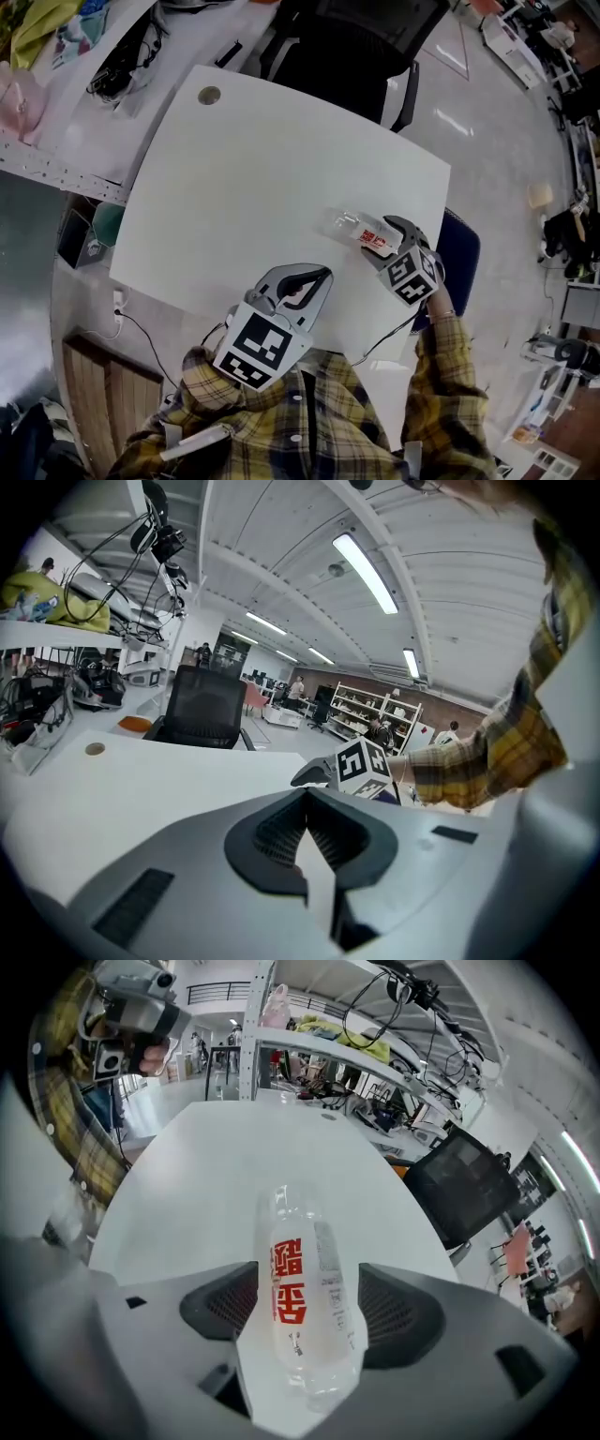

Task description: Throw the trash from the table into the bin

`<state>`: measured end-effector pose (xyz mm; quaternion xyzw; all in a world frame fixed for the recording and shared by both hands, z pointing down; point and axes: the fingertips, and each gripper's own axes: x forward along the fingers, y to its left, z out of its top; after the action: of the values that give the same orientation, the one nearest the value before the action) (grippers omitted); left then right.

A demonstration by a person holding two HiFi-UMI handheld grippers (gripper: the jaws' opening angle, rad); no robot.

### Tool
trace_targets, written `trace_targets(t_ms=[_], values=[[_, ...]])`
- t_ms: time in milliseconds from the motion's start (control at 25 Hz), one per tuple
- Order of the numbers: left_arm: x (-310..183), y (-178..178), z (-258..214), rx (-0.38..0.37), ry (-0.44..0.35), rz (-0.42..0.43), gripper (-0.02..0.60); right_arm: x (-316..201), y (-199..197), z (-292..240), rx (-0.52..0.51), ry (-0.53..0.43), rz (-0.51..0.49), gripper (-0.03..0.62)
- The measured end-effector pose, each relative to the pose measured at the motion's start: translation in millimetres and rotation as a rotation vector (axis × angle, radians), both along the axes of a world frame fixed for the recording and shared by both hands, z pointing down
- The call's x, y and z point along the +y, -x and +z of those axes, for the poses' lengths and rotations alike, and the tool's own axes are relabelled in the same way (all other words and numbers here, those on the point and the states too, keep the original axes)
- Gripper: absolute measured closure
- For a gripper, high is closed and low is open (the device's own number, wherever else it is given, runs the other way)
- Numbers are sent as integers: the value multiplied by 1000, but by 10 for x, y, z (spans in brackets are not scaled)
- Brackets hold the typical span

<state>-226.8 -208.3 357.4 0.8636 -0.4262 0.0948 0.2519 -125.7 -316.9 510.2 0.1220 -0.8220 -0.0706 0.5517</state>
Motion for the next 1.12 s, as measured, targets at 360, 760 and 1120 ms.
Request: trace_targets(t_ms=[360, 760, 1120], values=[[-39, 171, 161, 2, 42, -20, 574, -97, 0, 322, 81, 47, -54, 284], [-48, 328, 170, 4, 44, -42, 574, -42, 68, 395, 87, 100, -35, 293], [-51, 276, 34, -3, -9, 17, 574, 137, 288, 108, -6, 43, 12, 295]])
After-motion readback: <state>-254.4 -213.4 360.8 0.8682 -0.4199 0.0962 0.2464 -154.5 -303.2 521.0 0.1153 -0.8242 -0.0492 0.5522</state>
